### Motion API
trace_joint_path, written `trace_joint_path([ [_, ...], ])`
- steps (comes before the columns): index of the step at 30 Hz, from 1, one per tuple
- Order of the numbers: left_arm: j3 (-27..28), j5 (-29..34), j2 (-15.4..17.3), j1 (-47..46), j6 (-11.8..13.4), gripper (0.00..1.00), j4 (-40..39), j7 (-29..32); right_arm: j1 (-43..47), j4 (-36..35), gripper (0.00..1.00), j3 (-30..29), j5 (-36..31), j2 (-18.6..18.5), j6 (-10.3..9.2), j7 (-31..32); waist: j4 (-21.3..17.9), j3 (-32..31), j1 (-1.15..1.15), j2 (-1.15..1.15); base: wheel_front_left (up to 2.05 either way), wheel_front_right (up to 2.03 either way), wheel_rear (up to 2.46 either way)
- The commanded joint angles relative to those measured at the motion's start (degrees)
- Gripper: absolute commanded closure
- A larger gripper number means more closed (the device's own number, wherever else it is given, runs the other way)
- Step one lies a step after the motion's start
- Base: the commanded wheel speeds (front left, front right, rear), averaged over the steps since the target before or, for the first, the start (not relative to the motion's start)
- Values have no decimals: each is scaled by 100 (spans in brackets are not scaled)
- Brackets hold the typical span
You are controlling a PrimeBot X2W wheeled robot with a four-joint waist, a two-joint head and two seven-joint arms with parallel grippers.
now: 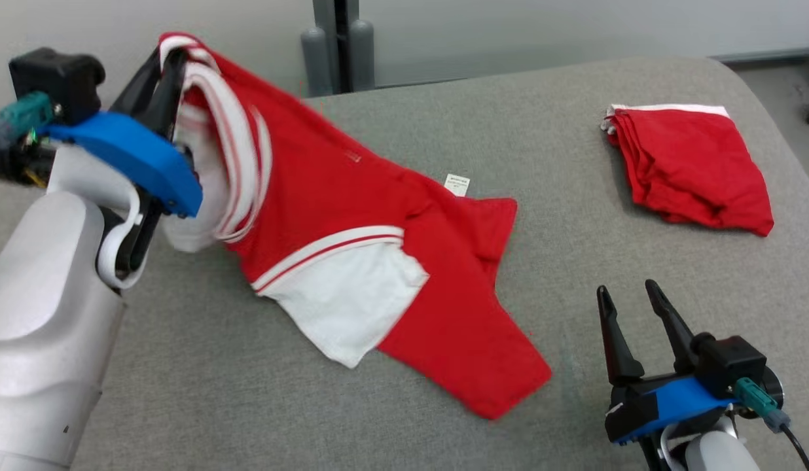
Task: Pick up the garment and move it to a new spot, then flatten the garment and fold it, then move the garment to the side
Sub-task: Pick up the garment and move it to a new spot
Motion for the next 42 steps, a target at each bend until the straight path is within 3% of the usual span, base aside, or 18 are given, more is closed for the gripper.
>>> trace_joint_path([
  [1,64,-28,54,82,64,100,289,-95,-117,5,0,47,51,-7,1,-30,-16,163,-1,0,0,0,0],
  [2,76,-11,81,119,100,90,517,-142,-162,18,0,79,65,-8,1,-33,-54,238,-1,0,0,0,0],
  [3,67,44,115,144,141,55,739,-194,-207,31,0,110,76,-8,1,-36,-91,301,-1,0,0,0,0],
  [4,67,80,135,160,192,0,966,-256,-243,44,0,141,86,-9,1,-38,-123,352,-1,0,0,0,0],
  [8,85,131,113,104,250,0,1592,-600,-316,27,0,157,94,-9,1,-40,-174,436,-1,0,0,0,0],
  [14,-104,210,-35,92,105,0,2010,-1042,-188,83,0,85,-1,-8,1,-42,-13,227,-1,0,0,0,0],
  [25,-286,-23,-257,1105,-38,0,1539,-1488,138,179,0,1,-217,-8,1,-42,535,-559,-1,0,0,0,0],
  [33,47,41,-440,2343,327,0,563,-1520,445,225,0,-92,-305,-9,1,-41,804,-891,-1,0,0,0,0],
  [42,460,310,-858,3921,784,0,-466,-1523,821,343,0,-88,-238,-9,1,-42,921,-1229,-1,0,0,0,0],
])
